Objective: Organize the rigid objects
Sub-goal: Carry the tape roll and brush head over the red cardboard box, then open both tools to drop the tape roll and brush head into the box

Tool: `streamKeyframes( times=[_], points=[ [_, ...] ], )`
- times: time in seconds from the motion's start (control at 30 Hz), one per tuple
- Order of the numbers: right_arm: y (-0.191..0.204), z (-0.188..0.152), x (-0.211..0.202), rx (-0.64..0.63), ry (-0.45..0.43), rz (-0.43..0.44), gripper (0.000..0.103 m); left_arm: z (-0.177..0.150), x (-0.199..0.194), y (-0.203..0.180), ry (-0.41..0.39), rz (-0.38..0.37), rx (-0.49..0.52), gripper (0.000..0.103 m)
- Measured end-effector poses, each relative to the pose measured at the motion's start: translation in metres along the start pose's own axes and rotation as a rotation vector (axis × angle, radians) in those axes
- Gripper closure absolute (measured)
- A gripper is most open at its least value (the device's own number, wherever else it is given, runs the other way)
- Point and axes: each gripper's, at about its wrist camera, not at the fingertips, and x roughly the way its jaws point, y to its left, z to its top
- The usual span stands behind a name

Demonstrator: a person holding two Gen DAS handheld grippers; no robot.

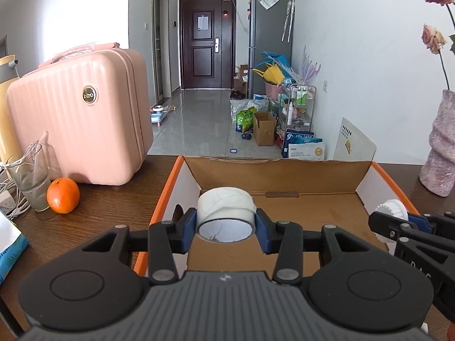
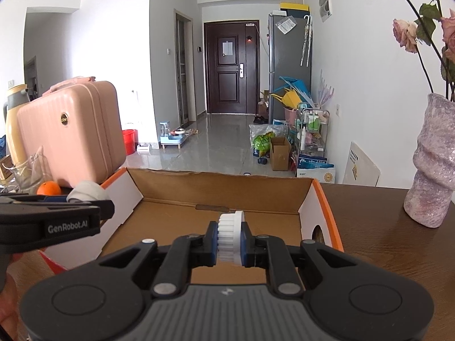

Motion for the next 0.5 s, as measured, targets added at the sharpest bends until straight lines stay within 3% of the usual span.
streamKeyframes(
  times=[0.5],
  points=[
    [-0.001, -0.005, 0.015, 0.017, 0.03, -0.016, 0.088, -0.006, 0.021, 0.002, 0.035, 0.018, 0.012, 0.059]
  ],
)
